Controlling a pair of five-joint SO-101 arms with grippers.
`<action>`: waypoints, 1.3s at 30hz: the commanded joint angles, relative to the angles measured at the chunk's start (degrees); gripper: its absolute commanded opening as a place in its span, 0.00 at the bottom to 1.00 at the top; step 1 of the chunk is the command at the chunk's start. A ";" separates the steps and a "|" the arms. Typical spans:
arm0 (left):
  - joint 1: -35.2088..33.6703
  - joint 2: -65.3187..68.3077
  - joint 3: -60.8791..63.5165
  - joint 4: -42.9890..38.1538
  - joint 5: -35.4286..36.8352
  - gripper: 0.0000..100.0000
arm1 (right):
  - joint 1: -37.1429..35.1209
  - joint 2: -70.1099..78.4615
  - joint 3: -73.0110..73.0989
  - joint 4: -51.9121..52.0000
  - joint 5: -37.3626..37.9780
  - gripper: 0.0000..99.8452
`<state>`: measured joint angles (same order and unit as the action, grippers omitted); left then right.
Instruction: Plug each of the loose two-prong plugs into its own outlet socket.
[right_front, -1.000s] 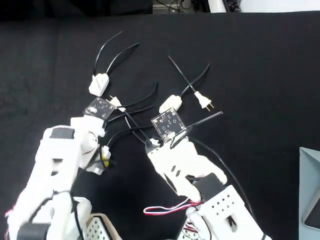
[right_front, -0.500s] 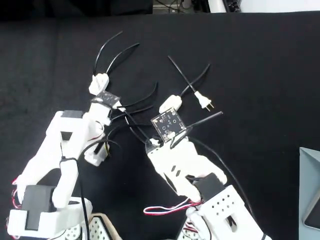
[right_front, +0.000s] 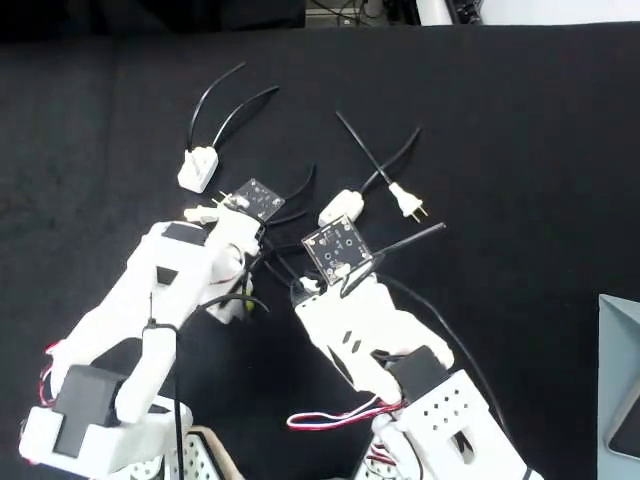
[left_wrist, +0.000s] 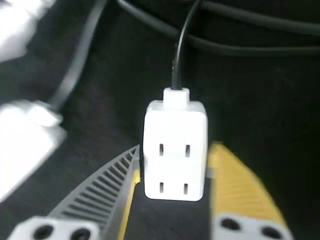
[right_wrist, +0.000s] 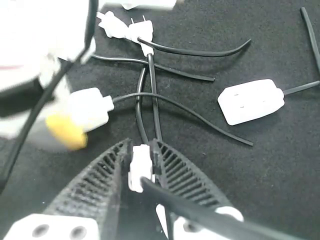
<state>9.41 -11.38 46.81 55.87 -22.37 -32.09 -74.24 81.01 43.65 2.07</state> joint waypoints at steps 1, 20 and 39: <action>-2.15 -1.58 -1.36 1.58 2.11 0.29 | 0.70 0.57 -0.84 -0.79 0.62 0.01; -28.97 -36.40 -2.33 16.97 7.38 0.30 | -6.42 4.18 -12.70 9.49 0.62 0.01; -39.52 -64.35 20.97 9.58 16.26 0.24 | -19.25 46.37 -32.92 -3.43 4.84 0.01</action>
<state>-29.63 -74.24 66.95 67.12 -6.73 -50.46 -31.34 54.20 41.36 6.29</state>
